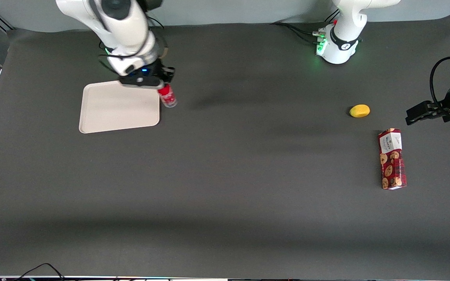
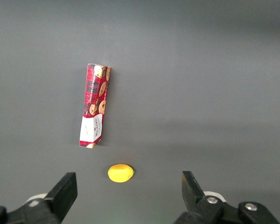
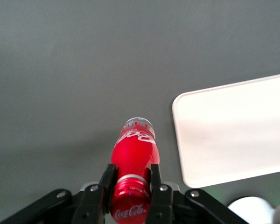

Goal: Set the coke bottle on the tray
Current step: 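Lift the bottle and carry it toward the white tray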

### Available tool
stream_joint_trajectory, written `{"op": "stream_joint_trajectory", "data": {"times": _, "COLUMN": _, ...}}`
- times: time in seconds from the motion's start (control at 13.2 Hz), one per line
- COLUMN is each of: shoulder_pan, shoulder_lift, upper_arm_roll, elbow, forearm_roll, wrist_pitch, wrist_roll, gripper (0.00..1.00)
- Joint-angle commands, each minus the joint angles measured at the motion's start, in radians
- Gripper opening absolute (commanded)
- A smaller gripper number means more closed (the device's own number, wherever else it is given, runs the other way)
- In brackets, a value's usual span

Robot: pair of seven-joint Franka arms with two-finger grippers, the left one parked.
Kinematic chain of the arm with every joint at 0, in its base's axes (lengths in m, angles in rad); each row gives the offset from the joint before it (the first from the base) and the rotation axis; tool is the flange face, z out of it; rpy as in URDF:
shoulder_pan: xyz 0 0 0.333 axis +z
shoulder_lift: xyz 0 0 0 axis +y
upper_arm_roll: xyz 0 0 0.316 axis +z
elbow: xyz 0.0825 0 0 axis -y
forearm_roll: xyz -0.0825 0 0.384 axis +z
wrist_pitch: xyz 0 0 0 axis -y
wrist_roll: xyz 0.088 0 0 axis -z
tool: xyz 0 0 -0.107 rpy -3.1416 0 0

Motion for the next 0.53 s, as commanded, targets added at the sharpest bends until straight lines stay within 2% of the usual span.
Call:
{"op": "stream_joint_trajectory", "data": {"times": 0.0, "shoulder_pan": 0.002, "shoulder_lift": -0.084, "upper_arm_roll": -0.193, "elbow": 0.003, "forearm_roll": 0.006, "wrist_pitch": -0.103, "wrist_roll": -0.232, "gripper": 0.00}}
{"op": "stream_joint_trajectory", "data": {"times": 0.08, "shoulder_pan": 0.002, "shoulder_lift": -0.102, "upper_arm_roll": -0.261, "elbow": 0.003, "forearm_roll": 0.002, "wrist_pitch": -0.131, "wrist_roll": -0.306, "gripper": 0.00}}
{"op": "stream_joint_trajectory", "data": {"times": 0.23, "shoulder_pan": 0.002, "shoulder_lift": -0.127, "upper_arm_roll": -0.388, "elbow": 0.003, "forearm_roll": -0.091, "wrist_pitch": -0.170, "wrist_roll": -0.433, "gripper": 0.00}}
{"op": "stream_joint_trajectory", "data": {"times": 0.3, "shoulder_pan": 0.002, "shoulder_lift": -0.138, "upper_arm_roll": -0.440, "elbow": 0.003, "forearm_roll": -0.116, "wrist_pitch": -0.188, "wrist_roll": -0.492, "gripper": 0.00}}
{"op": "stream_joint_trajectory", "data": {"times": 0.38, "shoulder_pan": -0.001, "shoulder_lift": -0.149, "upper_arm_roll": -0.476, "elbow": -0.005, "forearm_roll": -0.130, "wrist_pitch": -0.208, "wrist_roll": -0.539, "gripper": 0.00}}
{"op": "stream_joint_trajectory", "data": {"times": 0.45, "shoulder_pan": -0.001, "shoulder_lift": -0.170, "upper_arm_roll": -0.513, "elbow": -0.019, "forearm_roll": -0.182, "wrist_pitch": -0.219, "wrist_roll": -0.572, "gripper": 0.00}}
